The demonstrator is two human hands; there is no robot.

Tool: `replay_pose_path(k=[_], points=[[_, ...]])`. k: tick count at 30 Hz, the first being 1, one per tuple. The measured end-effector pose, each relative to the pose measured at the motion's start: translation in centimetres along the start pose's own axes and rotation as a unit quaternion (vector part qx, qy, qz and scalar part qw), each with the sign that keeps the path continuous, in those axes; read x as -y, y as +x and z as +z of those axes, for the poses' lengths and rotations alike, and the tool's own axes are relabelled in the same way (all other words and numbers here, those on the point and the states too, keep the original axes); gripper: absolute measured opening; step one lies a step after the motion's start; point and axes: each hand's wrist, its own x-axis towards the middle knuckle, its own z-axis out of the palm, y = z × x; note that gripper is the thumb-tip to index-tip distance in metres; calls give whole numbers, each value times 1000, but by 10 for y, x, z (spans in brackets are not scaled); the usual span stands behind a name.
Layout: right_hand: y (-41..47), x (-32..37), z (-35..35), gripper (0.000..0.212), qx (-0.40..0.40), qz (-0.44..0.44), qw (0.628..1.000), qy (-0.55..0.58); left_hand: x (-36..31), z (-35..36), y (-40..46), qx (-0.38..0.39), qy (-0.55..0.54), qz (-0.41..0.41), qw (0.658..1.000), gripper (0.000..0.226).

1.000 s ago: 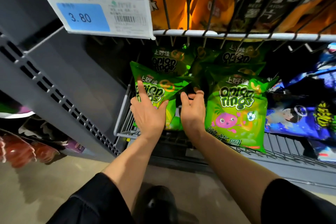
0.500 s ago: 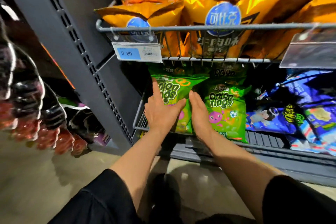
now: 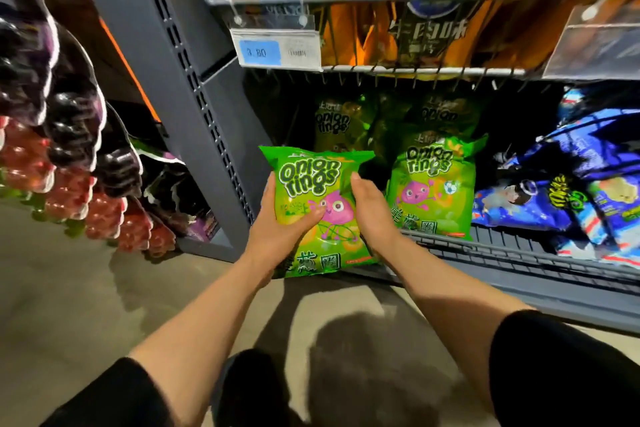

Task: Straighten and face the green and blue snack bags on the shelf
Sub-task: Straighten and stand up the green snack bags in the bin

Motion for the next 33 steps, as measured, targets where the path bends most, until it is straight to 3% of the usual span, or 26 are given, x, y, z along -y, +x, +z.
replay_pose_path(k=[4,8,13,20,33], points=[[33,-15,15,34,-67,22,997,17,17,-2,-3,-139,104,-28,984,109],[61,-10,9,30,-101,10,993,-63,17,12,-11,-178,141,-41,973,102],[81,-12,7,28,-95,0,992,-80,26,-2,-16,-152,126,-61,978,102],[63,-4,5,22,-60,24,998,-4,33,-7,-43,-102,71,-55,991,104],[29,-33,-8,20,-36,7,992,-120,87,18,-97,-17,-3,-76,997,102]])
